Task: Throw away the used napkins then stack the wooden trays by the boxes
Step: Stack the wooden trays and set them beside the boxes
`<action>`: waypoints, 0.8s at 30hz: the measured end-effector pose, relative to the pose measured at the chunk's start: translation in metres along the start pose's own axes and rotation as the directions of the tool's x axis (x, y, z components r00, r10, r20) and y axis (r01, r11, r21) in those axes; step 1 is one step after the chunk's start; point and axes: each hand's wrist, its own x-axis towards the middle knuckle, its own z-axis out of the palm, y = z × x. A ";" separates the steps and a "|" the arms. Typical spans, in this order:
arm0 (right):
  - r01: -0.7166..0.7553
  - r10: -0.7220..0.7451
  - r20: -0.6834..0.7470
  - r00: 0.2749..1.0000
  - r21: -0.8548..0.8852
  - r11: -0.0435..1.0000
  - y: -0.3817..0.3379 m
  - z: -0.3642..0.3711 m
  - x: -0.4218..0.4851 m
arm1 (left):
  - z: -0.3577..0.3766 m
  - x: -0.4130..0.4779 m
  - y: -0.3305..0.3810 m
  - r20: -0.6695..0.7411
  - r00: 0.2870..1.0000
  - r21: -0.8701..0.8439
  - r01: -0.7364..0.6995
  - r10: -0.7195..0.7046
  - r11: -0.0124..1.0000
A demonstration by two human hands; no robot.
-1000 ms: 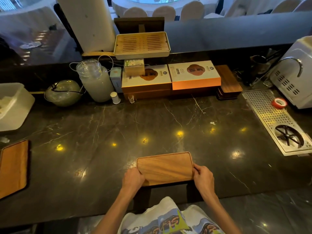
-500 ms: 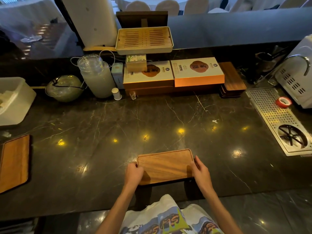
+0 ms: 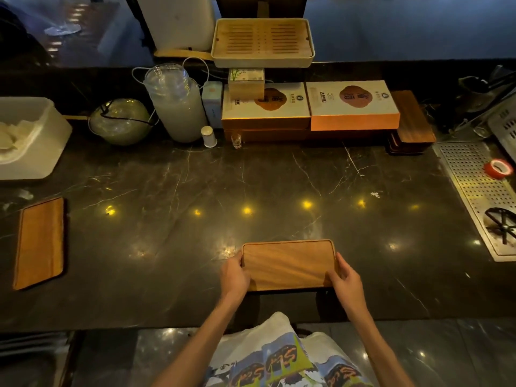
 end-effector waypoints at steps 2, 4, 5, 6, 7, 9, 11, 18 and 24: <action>-0.017 0.016 -0.005 1.000 -0.047 0.999 -0.003 0.002 -0.002 | -0.003 0.001 0.000 0.037 0.999 -0.001 0.004 -0.004 1.000; -0.020 0.014 -0.056 0.998 -0.106 0.994 -0.011 0.007 -0.008 | -0.010 0.006 0.001 0.117 0.993 -0.003 0.020 -0.020 1.000; -0.015 -0.001 -0.104 0.995 -0.149 0.989 -0.018 0.012 -0.013 | -0.015 0.009 0.001 0.164 0.986 -0.008 0.040 -0.038 0.999; 0.000 -0.031 -0.153 0.988 -0.196 0.981 -0.025 0.018 -0.018 | -0.022 0.012 -0.001 0.202 0.977 -0.015 0.067 -0.063 0.998; 0.027 -0.076 -0.193 0.978 -0.244 0.969 -0.033 0.026 -0.024 | -0.032 0.016 -0.005 0.220 0.972 -0.014 0.090 -0.085 0.996; 0.109 -0.184 -0.212 0.960 -0.323 0.940 -0.054 0.049 -0.033 | -0.060 0.022 -0.018 0.210 0.973 -0.021 0.102 -0.095 0.995; 0.194 -0.252 -0.121 0.960 -0.365 0.911 -0.077 0.086 -0.038 | -0.099 0.029 -0.042 0.170 0.980 -0.087 0.118 -0.102 0.989; 0.414 -0.183 0.467 0.865 -0.461 0.785 -0.173 0.285 -0.057 | -0.276 0.060 -0.170 -0.198 0.905 -0.479 0.247 -0.378 0.842; 0.359 0.010 0.716 0.698 -0.362 0.860 -0.251 0.483 -0.096 | -0.410 0.069 -0.264 -0.508 0.708 -0.396 0.314 -0.491 0.863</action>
